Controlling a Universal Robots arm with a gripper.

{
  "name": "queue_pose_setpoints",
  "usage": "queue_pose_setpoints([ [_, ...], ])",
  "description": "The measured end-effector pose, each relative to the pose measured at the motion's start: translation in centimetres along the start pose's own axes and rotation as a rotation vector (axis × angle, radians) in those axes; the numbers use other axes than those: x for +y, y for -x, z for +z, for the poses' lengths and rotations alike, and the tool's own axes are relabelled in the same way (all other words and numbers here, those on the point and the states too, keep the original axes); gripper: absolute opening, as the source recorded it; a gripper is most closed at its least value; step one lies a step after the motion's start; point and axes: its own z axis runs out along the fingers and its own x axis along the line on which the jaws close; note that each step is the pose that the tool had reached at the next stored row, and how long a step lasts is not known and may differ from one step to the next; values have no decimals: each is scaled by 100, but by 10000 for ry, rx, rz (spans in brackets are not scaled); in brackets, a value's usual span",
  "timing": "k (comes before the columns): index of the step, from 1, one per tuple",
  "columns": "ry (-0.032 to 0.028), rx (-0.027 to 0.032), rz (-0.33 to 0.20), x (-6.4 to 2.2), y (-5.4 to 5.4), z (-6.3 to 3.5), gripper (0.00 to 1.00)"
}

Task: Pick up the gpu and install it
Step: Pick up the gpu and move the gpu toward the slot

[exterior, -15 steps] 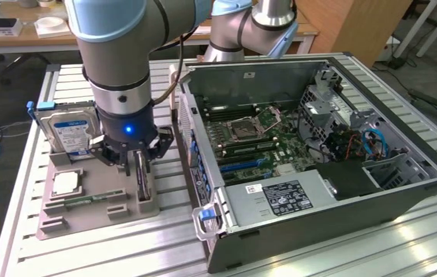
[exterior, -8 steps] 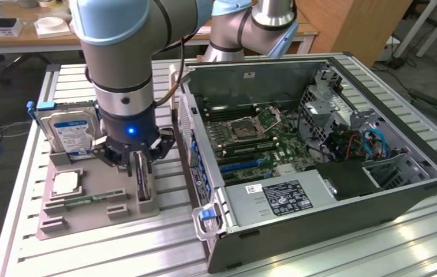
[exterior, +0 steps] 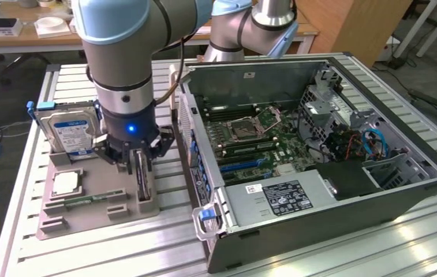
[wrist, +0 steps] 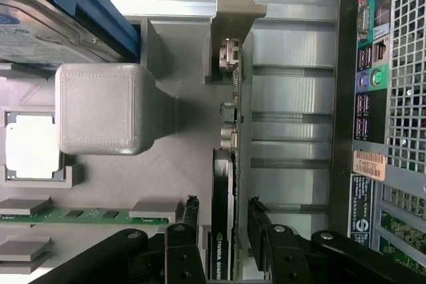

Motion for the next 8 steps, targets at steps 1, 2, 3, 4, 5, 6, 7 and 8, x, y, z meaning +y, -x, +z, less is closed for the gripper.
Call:
queue_pose_setpoints([
  [1, 0, 0, 0, 8, 0, 6, 43],
  [2, 1, 1, 0, 13, 0, 13, 43],
  [3, 0, 2, 0, 17, 0, 21, 43],
  [4, 0, 4, -2, 20, 1, 29, 43],
  [5, 0, 6, -1, 23, 1, 39, 43],
  [6, 0, 6, 0, 27, 1, 49, 43],
  [7, 0, 8, -1, 30, 1, 60, 43],
  [8, 0, 9, -1, 34, 1, 70, 43],
])
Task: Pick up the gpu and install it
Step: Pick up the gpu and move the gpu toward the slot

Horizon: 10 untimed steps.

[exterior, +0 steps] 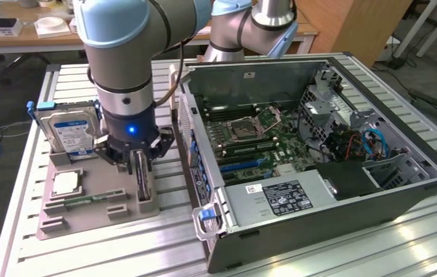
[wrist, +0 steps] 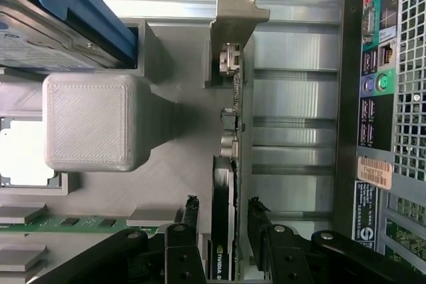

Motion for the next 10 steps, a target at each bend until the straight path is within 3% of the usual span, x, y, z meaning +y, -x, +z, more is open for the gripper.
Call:
queue_pose_setpoints([
  [10, 0, 4, 1, 11, 0, 32, 43],
])
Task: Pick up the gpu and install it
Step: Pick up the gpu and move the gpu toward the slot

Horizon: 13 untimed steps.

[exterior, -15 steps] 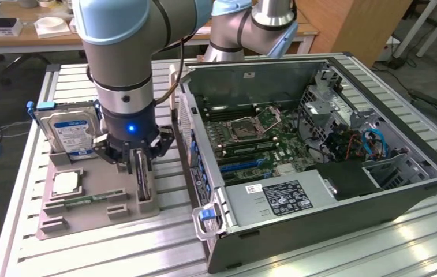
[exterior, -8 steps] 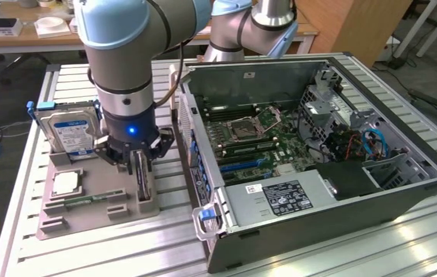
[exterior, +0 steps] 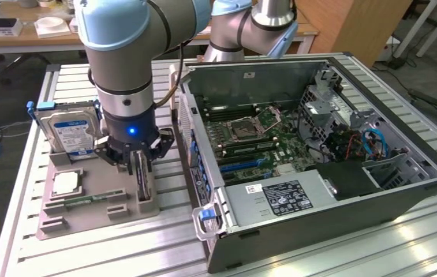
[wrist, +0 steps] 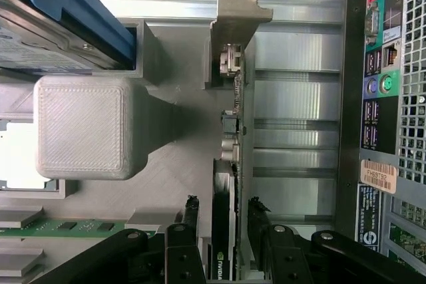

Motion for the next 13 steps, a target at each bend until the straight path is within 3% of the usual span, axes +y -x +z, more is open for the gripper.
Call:
queue_pose_setpoints([
  [4, 0, -1, 0, 0, 0, 0, 43],
  [6, -1, 0, 0, 0, 0, 0, 35],
  [8, 0, -1, 0, 0, 0, 0, 35],
  [9, 0, -1, 0, 0, 0, 0, 28],
  [13, 0, 0, 0, 0, 0, 0, 28],
])
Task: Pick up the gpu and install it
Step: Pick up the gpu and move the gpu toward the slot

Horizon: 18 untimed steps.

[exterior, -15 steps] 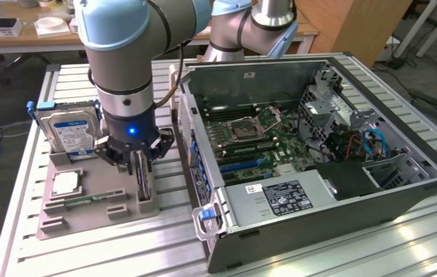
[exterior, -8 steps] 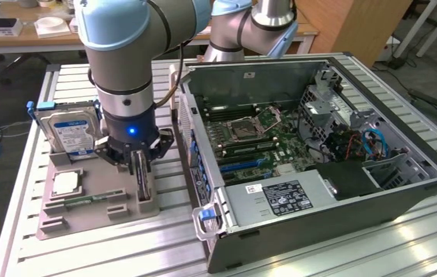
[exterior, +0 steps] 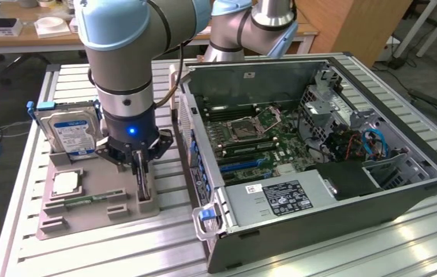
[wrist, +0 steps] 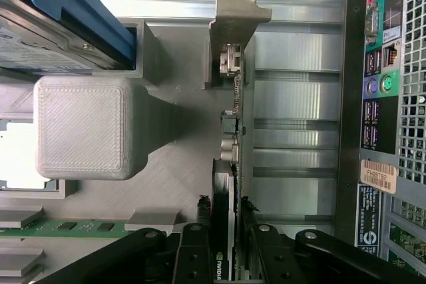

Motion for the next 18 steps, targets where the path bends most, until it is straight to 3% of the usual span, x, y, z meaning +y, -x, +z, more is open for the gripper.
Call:
queue_pose_setpoints([
  [18, 3, -1, 0, 1, 0, -23, 26],
])
